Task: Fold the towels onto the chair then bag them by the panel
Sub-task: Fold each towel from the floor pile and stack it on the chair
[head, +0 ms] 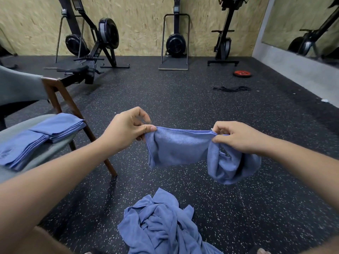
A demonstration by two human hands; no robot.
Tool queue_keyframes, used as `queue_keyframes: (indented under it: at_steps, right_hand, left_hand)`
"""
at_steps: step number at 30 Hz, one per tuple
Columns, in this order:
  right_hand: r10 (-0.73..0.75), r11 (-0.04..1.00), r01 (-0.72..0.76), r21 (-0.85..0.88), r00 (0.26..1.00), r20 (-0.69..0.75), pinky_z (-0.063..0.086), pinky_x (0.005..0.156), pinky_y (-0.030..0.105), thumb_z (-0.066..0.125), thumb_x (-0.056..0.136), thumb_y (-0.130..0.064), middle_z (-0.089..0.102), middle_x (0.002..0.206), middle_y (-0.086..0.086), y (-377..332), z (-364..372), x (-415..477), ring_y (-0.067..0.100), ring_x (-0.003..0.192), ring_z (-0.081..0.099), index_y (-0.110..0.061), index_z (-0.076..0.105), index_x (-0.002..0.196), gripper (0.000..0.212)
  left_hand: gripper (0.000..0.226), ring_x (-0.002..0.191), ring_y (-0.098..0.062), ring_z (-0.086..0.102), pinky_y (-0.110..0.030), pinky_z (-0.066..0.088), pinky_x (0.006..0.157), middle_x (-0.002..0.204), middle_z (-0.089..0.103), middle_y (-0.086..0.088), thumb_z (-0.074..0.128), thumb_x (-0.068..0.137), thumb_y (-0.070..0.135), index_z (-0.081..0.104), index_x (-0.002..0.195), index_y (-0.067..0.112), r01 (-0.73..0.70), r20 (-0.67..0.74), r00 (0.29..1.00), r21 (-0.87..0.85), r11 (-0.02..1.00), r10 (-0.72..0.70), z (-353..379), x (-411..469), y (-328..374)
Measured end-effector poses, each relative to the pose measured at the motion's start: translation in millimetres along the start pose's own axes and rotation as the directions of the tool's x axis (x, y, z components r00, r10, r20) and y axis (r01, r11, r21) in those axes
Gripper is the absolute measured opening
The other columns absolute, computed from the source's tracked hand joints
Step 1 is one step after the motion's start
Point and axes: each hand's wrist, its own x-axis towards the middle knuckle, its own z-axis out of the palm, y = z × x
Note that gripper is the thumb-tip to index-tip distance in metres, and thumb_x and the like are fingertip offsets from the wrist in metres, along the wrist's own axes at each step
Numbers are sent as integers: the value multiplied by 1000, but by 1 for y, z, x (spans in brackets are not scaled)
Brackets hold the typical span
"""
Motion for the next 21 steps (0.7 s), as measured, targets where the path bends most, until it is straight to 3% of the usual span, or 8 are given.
queue_keyframes:
  at_steps: [2, 4, 6, 12, 15, 21]
  right_hand:
    - [-4, 1000, 4, 9, 1000, -4, 47, 72, 37, 71, 95, -29, 65, 72, -8, 2, 1, 0, 6, 66, 51, -28, 64, 89, 9]
    - [-14, 1000, 14, 15, 1000, -15, 46, 72, 36, 73, 96, -30, 63, 71, -11, 5, 1, 1, 4, 66, 51, -29, 65, 89, 11]
    - [-23, 999, 24, 21, 999, -35, 44, 68, 33, 75, 97, -31, 60, 68, -12, 5, 2, 1, 3, 63, 49, -31, 68, 93, 9]
    - [-23, 989, 29, 143, 999, -42, 39, 59, 20, 79, 97, -27, 64, 63, -14, -17, 10, -5, 0, 55, 49, -24, 71, 103, 11]
    - [-4, 968, -5, 251, 999, 34, 45, 58, 26, 77, 100, -24, 65, 63, -8, -36, 18, -11, 8, 55, 53, -20, 71, 106, 10]
    - [32, 823, -127, 554, 984, 178, 59, 62, 32, 69, 102, -7, 64, 78, 12, -73, 37, -22, 18, 73, 63, -8, 69, 115, 12]
  left_hand:
    - [22, 57, -3, 66, -17, 52, 59, 67, 75, 3, 87, 88, 33, 73, 102, 24, 19, 31, 999, 63, 998, -21, -1, 0, 0]
    - [12, 65, -9, 70, -33, 63, 71, 73, 78, 0, 85, 90, 33, 79, 96, 24, 56, 91, 994, 78, 995, -63, -2, 0, -4]
    - [12, 68, -15, 69, -41, 63, 76, 76, 79, -4, 85, 91, 32, 82, 88, 21, 107, 124, 986, 54, 993, -113, -4, -1, -5]
    - [37, 62, -10, 55, -29, 47, 64, 66, 66, 4, 81, 95, 41, 75, 84, 6, 224, 185, 959, -24, 974, -216, 4, -6, 5]
    - [46, 60, -11, 52, -24, 43, 59, 63, 62, 3, 81, 92, 49, 71, 82, 4, 232, 239, 942, 44, 972, -236, 8, -10, 12]
    - [16, 69, -13, 64, -31, 52, 70, 74, 73, -6, 86, 91, 27, 80, 87, 14, 275, 393, 887, -30, 961, -242, 18, -15, 25]
